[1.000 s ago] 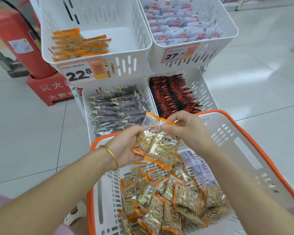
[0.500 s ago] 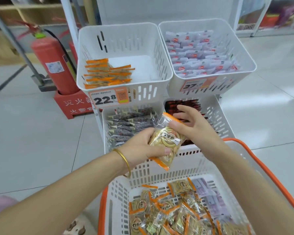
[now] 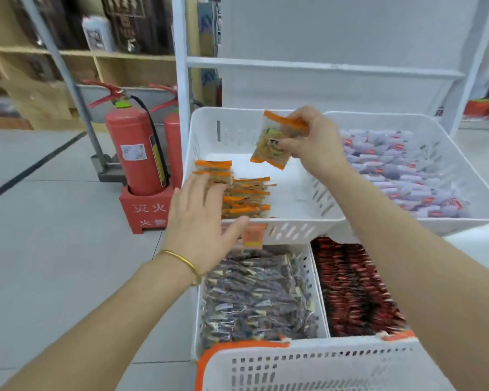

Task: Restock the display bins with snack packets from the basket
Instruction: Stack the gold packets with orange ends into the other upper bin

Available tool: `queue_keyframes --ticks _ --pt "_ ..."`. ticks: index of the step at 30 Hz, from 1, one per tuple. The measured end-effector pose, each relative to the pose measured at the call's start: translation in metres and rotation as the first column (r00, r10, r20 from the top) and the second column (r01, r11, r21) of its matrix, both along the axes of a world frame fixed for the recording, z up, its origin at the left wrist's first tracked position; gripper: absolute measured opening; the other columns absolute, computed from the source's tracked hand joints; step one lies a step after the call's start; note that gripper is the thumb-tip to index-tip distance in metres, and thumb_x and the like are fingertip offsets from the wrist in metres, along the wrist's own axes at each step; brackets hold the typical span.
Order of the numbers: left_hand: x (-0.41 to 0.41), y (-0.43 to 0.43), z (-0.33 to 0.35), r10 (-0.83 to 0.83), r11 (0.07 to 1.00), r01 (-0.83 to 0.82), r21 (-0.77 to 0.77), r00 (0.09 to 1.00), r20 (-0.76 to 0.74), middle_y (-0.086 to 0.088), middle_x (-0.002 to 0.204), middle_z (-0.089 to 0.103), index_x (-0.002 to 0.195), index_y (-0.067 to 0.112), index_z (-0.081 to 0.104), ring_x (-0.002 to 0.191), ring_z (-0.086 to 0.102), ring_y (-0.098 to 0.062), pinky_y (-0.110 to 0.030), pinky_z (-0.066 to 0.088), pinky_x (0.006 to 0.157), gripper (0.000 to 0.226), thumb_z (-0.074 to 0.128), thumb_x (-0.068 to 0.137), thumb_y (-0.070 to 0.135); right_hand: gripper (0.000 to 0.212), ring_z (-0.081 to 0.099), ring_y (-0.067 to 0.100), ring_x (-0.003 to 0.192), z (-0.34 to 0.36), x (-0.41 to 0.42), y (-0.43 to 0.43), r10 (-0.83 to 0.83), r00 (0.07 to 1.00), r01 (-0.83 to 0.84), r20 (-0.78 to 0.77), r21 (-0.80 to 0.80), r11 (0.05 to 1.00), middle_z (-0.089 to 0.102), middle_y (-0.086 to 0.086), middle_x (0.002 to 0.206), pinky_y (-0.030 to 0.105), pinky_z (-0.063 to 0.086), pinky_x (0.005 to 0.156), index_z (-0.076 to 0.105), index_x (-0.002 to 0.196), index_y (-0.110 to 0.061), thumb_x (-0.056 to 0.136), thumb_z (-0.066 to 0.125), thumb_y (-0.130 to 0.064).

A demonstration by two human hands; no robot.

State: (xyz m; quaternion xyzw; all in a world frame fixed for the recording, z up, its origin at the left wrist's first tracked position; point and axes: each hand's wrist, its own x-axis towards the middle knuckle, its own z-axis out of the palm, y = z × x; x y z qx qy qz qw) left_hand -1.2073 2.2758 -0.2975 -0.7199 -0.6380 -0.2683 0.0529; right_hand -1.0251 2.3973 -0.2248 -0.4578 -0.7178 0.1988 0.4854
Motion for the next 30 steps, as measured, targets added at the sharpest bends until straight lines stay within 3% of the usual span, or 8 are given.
queue_keyframes --ticks 3,6,9,15,19,23,27,30 --pt "-0.004 0.003 -0.013 0.024 0.996 -0.029 -0.080 0.998 -0.064 -0.007 0.156 0.010 0.144 0.022 0.029 0.144 -0.003 -0.023 -0.045 -0.002 0.116 0.088 0.009 0.074 0.071 0.033 0.057 0.027 0.092 -0.027 -0.022 0.043 -0.045 0.944 0.047 0.326 0.002 0.999 0.060 0.005 0.093 0.035 0.045 0.079 0.062 0.101 -0.011 0.071 0.069 -0.002" --pt "-0.005 0.004 -0.014 0.003 0.999 -0.004 -0.037 0.999 -0.036 -0.010 0.155 0.017 0.141 0.017 0.036 0.145 0.004 -0.028 -0.043 -0.002 0.114 0.084 0.018 0.077 0.069 0.027 0.056 0.030 0.098 -0.045 -0.031 0.057 0.065 0.885 -0.013 0.461 -0.114 0.993 0.062 0.012 0.100 0.034 0.043 0.080 0.062 0.103 -0.006 0.077 0.066 -0.001" --pt "-0.007 0.006 -0.017 -0.008 1.000 0.007 -0.024 1.000 -0.018 -0.012 0.153 0.023 0.136 0.014 0.040 0.144 0.010 -0.029 -0.047 0.006 0.115 0.081 0.026 0.077 0.067 0.022 0.054 0.030 0.101 -0.045 -0.035 0.057 0.182 0.891 -0.095 0.417 -0.220 0.971 0.056 0.009 0.101 0.036 0.042 0.085 0.058 0.108 -0.004 0.086 0.060 -0.002" --pt "-0.008 0.007 -0.017 -0.007 1.000 0.007 0.014 1.000 -0.025 -0.016 0.149 0.030 0.132 0.010 0.043 0.142 0.018 -0.032 -0.045 0.010 0.114 0.079 0.032 0.076 0.064 0.025 0.050 0.019 0.091 -0.038 -0.049 0.043 0.287 0.935 -0.142 0.209 -0.520 0.842 0.051 0.003 0.101 0.032 0.047 0.070 0.048 0.116 -0.017 0.094 0.042 -0.008" --pt "-0.008 0.005 -0.015 -0.022 1.000 0.022 -0.006 1.000 -0.006 -0.011 0.155 0.014 0.140 0.012 0.032 0.145 0.002 -0.026 -0.041 -0.003 0.116 0.078 0.039 0.082 0.064 0.032 0.047 0.022 0.100 -0.035 -0.052 0.040 0.292 0.924 -0.120 0.247 -0.539 0.834 0.049 0.006 0.110 0.045 0.044 0.092 0.046 0.121 -0.019 0.090 0.041 -0.011" --pt "-0.009 0.002 -0.014 -0.012 0.999 0.011 -0.032 0.999 -0.030 -0.007 0.156 0.003 0.144 0.017 0.022 0.144 -0.009 -0.022 -0.040 -0.006 0.118 0.075 0.045 0.087 0.058 0.052 0.046 0.020 0.116 -0.031 -0.039 0.033 0.291 0.934 -0.139 0.209 -0.538 0.831 0.041 0.004 0.140 0.039 0.041 0.097 0.034 0.140 -0.024 0.090 0.043 -0.011" --pt "-0.003 -0.005 -0.007 -0.030 1.000 0.030 -0.004 0.999 -0.045 -0.016 0.149 0.027 0.132 0.010 0.042 0.142 0.016 -0.032 -0.050 0.006 0.116 0.070 0.042 0.082 0.058 0.061 0.046 0.020 0.119 -0.024 -0.026 0.012 0.265 0.942 -0.140 0.207 -0.475 0.869 0.037 0.004 0.146 0.029 0.037 0.092 0.030 0.145 -0.024 0.089 0.046 -0.007" --pt "0.007 -0.019 0.001 -0.084 0.992 0.088 0.086 0.995 -0.050 -0.017 0.143 0.037 0.122 0.009 0.051 0.138 0.027 -0.034 -0.051 0.013 0.115 0.061 0.041 0.080 0.052 0.061 0.048 0.017 0.119 -0.020 -0.006 -0.028 0.212 0.973 -0.167 0.095 -0.349 0.922 0.043 -0.002 0.138 0.028 0.040 0.093 0.035 0.140 -0.024 0.085 0.049 -0.004"
